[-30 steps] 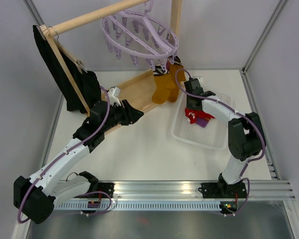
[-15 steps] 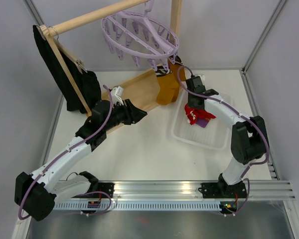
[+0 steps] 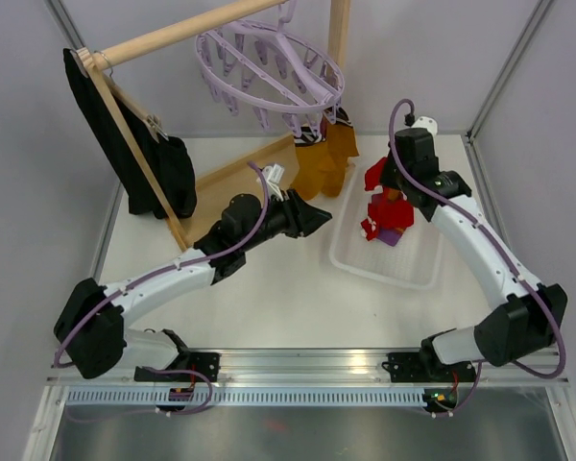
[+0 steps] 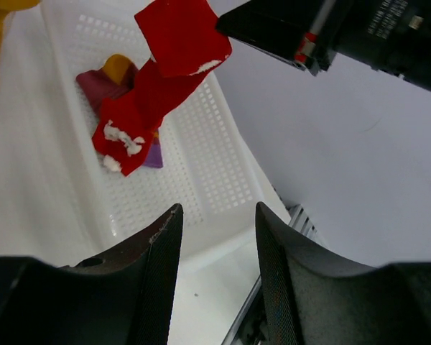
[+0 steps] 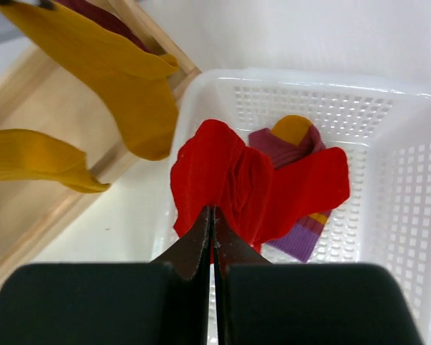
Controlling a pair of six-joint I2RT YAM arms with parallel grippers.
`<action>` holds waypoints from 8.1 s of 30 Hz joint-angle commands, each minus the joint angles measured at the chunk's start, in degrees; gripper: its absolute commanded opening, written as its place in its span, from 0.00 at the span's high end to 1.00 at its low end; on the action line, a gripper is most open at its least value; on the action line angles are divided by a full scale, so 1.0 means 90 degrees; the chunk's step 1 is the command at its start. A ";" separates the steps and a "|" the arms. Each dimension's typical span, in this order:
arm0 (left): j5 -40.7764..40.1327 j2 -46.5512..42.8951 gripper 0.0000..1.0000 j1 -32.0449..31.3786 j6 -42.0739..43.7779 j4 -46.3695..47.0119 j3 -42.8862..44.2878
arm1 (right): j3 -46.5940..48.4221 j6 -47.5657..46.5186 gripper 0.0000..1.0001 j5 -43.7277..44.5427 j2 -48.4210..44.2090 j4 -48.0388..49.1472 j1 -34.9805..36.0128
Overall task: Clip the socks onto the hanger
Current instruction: Pick up the sock from the bin, then open the clamp at the hanger.
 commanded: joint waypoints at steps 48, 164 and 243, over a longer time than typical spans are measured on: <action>-0.2611 0.2642 0.46 -0.1448 -0.4225 0.2307 0.2039 | -0.0934 0.0128 1.00 -0.1661 -0.2541 0.0535 0.0041; -0.3861 -0.2016 0.98 -0.0716 0.3021 -0.6872 0.2684 | 0.3449 -0.0985 0.43 0.3065 0.1668 0.1648 0.3772; -0.3539 -0.1752 0.98 -0.0716 0.3295 -0.6785 0.3094 | 0.5424 -0.2372 0.70 0.4941 0.3289 0.1404 0.3831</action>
